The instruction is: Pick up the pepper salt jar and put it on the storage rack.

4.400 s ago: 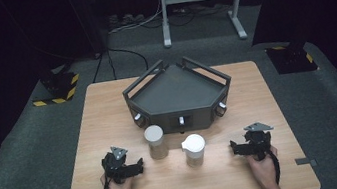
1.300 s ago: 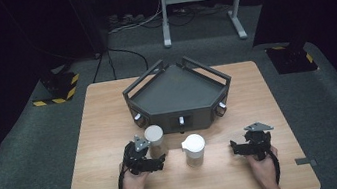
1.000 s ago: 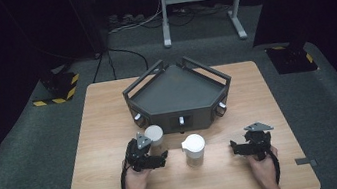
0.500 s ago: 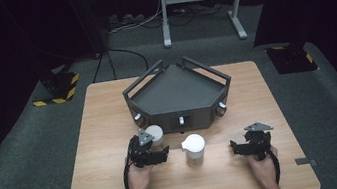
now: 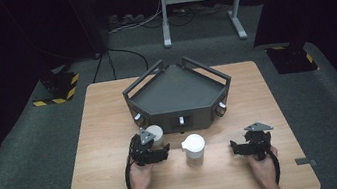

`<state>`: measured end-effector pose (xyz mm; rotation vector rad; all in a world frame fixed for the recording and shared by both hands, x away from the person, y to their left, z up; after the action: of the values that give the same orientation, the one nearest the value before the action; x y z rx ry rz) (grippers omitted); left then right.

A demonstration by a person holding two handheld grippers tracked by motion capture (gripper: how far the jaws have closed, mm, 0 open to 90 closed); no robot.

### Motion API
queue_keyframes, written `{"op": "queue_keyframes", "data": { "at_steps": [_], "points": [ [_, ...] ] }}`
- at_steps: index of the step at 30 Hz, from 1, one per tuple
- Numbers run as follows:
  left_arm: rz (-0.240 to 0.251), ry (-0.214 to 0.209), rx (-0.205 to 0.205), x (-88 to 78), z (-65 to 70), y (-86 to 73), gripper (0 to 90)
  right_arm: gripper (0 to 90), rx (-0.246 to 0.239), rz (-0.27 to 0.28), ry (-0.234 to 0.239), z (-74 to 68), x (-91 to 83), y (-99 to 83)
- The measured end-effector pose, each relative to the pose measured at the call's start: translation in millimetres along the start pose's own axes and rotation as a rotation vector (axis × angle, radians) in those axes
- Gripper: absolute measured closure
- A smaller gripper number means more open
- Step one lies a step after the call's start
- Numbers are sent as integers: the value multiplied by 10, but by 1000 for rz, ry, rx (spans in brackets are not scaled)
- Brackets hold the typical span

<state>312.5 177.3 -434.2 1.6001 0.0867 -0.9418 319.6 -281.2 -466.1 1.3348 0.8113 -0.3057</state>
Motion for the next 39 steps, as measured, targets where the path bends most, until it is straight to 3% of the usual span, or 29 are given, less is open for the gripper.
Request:
{"op": "queue_keyframes", "data": {
  "at_steps": [16, 27, 39],
  "points": [
    [14, 11, -18, -9, -10, -19, 291, 35, 0, 0, 0, 0, 0, 0],
    [14, 31, 11, -10, 44, 5, 303, 36, -1, 0, 0, 1, 0, 0],
    [15, 18, 18, -51, 27, 61, 308, 36, -1, 0, 0, 1, 0, 0]
  ]
}}
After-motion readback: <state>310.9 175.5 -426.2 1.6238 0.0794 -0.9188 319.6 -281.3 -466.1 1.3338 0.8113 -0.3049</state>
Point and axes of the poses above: each handheld gripper's, and its own axes: x roughly forward along the jaws, y roughly out of its top, z roughly to its right, the point moved 3 cm from there along x, roughly forward along the jaws, and after that the axes turned 1 degree about z, right-handed, at the moved point
